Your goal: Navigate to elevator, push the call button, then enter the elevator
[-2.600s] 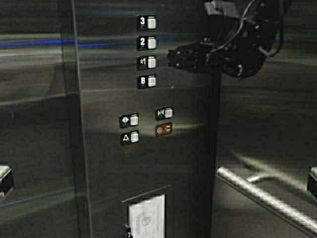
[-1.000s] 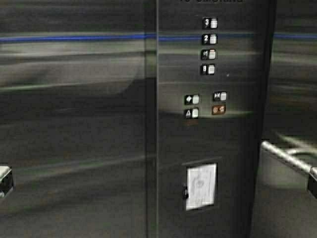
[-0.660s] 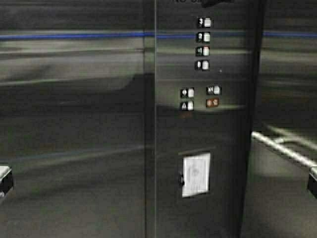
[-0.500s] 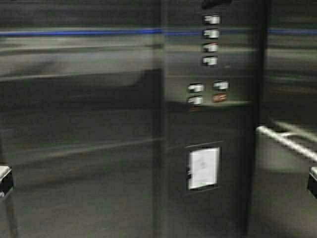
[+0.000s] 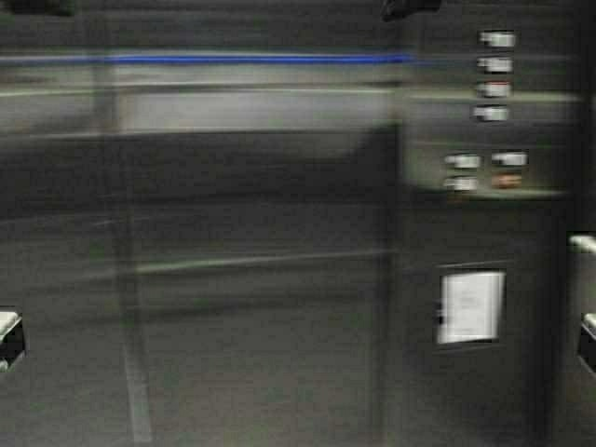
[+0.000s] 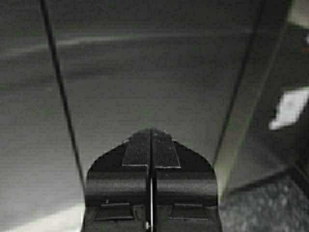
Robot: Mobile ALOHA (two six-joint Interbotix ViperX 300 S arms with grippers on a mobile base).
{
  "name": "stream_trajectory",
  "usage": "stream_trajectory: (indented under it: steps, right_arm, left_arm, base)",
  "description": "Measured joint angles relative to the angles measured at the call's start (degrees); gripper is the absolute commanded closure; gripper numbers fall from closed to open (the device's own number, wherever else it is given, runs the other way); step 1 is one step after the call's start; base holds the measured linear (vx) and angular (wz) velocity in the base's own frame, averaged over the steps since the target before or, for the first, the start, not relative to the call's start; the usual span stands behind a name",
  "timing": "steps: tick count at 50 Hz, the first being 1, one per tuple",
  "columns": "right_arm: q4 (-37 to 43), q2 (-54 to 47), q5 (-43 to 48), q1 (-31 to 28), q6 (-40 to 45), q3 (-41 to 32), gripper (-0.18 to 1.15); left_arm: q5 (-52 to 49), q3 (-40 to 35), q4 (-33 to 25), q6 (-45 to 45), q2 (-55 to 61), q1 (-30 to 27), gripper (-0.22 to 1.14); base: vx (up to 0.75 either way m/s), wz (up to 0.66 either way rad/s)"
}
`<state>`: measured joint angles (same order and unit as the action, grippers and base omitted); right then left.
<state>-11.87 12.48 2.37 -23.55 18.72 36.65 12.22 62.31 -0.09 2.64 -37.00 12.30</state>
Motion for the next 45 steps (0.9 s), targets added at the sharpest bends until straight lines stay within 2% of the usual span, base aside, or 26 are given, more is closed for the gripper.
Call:
stream_trajectory:
  steps: [16, 45]
  right_arm:
    - [-0.09, 0.62, 1.23, -1.23, 0.0, 0.44, 0.91]
    - [-0.09, -1.05, 3.43, -1.41, 0.0, 1.76, 0.91]
  left_arm:
    - [0.53, 0.18, 1.23, -2.2, 0.0, 0.35, 0.89]
    - [0.53, 0.18, 1.67, -2.72, 0.35, 0.53, 0.89]
  base:
    - [-0.2, 0.27]
    - [-0.16, 0.06]
